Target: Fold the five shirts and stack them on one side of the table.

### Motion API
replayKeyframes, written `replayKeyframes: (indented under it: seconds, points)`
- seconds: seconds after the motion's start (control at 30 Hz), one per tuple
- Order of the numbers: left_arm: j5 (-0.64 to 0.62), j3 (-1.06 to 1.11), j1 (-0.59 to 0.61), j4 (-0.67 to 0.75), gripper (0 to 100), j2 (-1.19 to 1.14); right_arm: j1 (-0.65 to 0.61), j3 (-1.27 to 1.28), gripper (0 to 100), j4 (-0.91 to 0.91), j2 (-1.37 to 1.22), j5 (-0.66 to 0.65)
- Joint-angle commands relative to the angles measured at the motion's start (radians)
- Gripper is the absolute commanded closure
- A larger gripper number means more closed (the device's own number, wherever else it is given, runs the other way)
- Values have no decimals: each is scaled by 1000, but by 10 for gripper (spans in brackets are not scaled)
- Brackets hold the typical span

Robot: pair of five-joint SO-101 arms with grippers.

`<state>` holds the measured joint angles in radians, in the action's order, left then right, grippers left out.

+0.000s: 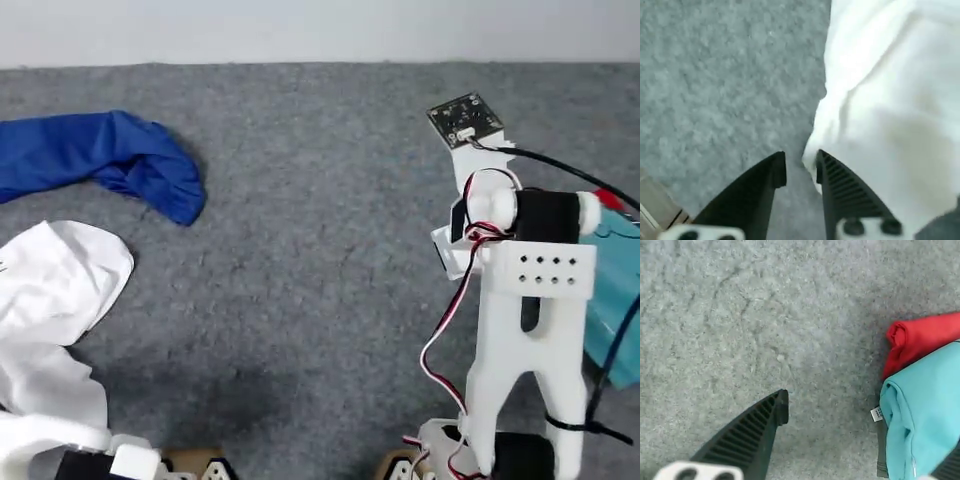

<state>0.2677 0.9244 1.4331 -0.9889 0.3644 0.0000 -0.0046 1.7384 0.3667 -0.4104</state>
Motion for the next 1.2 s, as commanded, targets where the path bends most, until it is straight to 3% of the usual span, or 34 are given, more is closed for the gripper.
replayKeyframes:
  seconds: [0.0,0.4,0.53,0.63,0.87,1.07,1.17]
  points:
    - [9,51,-2,112,891,34,-1,-5,508,-15,27,-9]
    - [9,295,-5,489,892,32,-2,-5,508,-10,27,-9]
    - [9,374,-78,632,901,32,-2,-5,508,-8,27,-9]
    - [9,392,-163,664,994,35,-2,-5,508,-7,28,-8]
    - [9,321,-293,618,989,43,-2,-5,508,-7,33,-8]
    - [-8,119,-476,367,989,43,-2,-5,508,-7,35,-8]
    - [-118,21,-628,216,988,43,2,-5,508,-7,35,-8]
